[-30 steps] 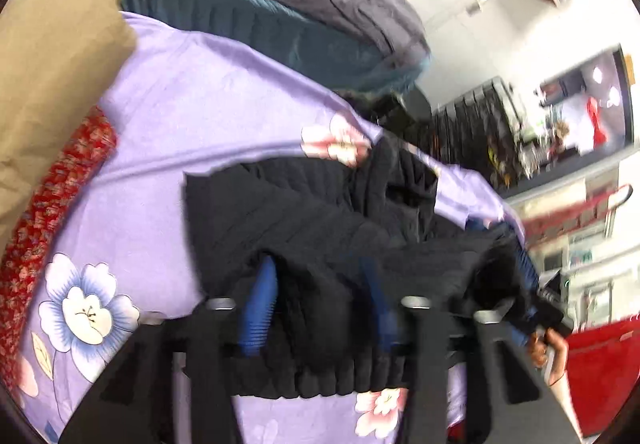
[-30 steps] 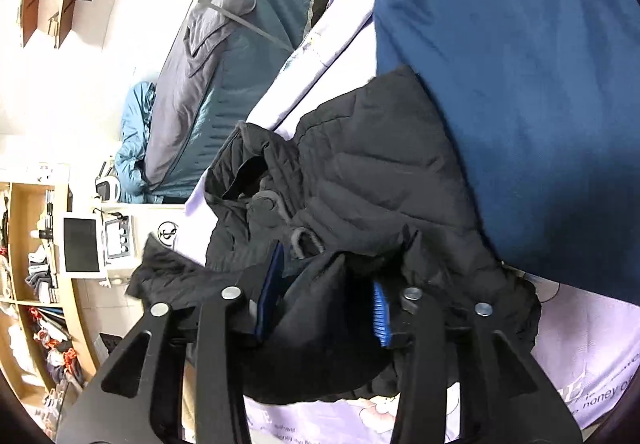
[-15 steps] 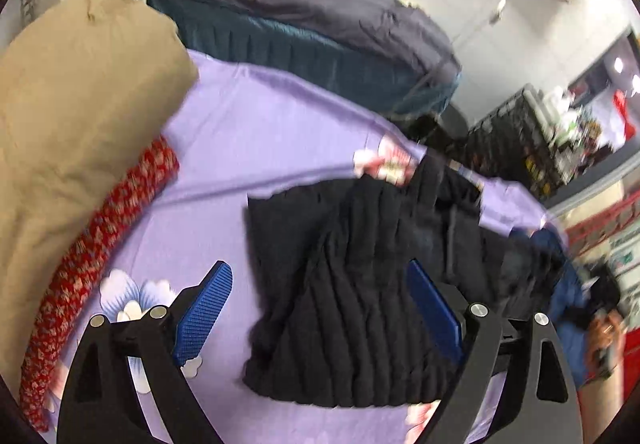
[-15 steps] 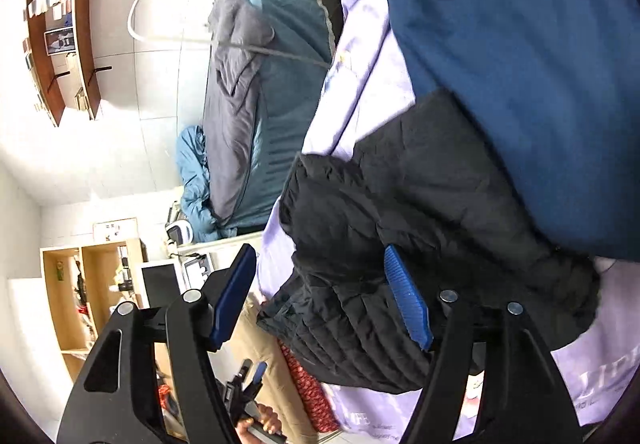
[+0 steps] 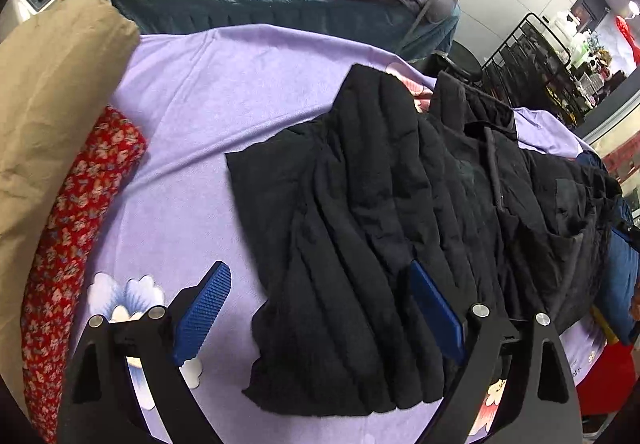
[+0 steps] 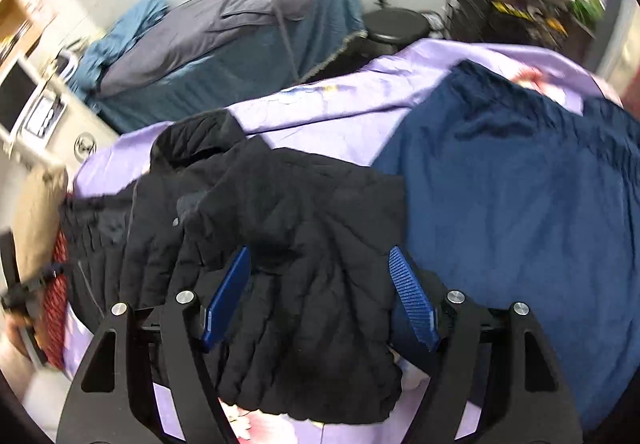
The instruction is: Fold large clothes
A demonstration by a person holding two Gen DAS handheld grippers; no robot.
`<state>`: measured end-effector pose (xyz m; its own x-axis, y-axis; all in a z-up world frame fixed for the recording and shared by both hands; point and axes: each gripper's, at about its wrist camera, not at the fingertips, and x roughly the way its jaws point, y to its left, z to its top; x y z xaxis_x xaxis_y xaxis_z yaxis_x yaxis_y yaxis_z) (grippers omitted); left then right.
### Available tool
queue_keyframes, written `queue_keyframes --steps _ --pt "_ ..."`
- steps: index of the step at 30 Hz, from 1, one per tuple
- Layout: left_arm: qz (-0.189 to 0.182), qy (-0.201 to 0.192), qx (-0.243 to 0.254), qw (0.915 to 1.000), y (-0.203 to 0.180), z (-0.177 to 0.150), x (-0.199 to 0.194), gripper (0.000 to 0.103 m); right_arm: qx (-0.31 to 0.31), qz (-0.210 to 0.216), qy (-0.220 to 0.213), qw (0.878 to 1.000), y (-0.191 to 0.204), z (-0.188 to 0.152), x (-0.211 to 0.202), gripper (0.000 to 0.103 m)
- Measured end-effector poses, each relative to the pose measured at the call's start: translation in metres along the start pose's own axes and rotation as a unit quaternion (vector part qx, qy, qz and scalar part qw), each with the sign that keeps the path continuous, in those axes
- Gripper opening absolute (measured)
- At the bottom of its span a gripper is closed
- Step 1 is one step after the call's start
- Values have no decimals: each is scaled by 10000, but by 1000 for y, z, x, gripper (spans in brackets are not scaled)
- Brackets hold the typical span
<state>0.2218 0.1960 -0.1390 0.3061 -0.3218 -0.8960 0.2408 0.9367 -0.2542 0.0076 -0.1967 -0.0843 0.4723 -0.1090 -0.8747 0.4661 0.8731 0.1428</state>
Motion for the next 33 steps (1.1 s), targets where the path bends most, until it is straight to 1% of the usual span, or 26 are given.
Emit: queue_keyframes --steps 4,5,6,7,8,9,10,11,13,14,16,17,19,21,22,24,25,28,33 --pt "-124 -6 131 9998 -10 6 15 87 -323 114 47 9994 15 1 19 71" --pt "-185 -26 173 9997 -13 7 17 84 -421 160 139 9989 19 3 25 60" --pt "-264 -41 233 9994 -17 9 18 81 -477 164 214 9985 23 3 30 47" --pt "-326 -38 294 9990 -21 10 19 73 -588 81 331 9977 29 4 35 39" --pt "-285 -16 420 9987 -27 13 21 64 -694 37 400 9968 36 4 34 24" --pt "-271 -10 513 9983 -30 14 20 55 -857 -10 470 9952 44 4 33 15" --pt "-243 9 595 9979 -31 17 20 37 -924 -73 435 9947 46 5 31 14" --pt "-160 -16 614 9980 -30 20 18 24 -917 -104 318 9952 46 8 26 11" --pt "-65 -129 501 9986 -21 30 13 16 -803 -173 89 9966 40 17 14 9" --pt "-42 -152 432 9989 -15 35 12 15 -699 -187 8 9974 35 21 10 9" --pt "-71 -74 407 9991 -9 44 16 15 -255 -83 -92 9996 14 36 6 8" --pt "-44 -33 421 9991 -9 49 21 15 -133 -55 -42 9999 8 41 10 8" --pt "78 87 406 9991 -12 58 35 15 0 -179 119 9998 3 48 26 8" --pt "164 232 236 9993 -9 63 49 15 142 -322 311 9989 0 52 47 8" --pt "203 341 59 9992 -7 65 60 15 236 -369 369 9984 -3 53 54 9" --pt "295 428 -97 9986 -3 67 70 20 369 -491 463 9970 -6 54 73 9" --pt "369 468 -112 9982 -3 66 75 25 365 -541 503 9966 -3 53 79 9" --pt "489 554 6 9973 -7 66 85 31 196 -773 649 9947 2 48 95 9" --pt "869 548 483 9935 -21 64 90 36 80 -935 727 9929 0 47 110 12"
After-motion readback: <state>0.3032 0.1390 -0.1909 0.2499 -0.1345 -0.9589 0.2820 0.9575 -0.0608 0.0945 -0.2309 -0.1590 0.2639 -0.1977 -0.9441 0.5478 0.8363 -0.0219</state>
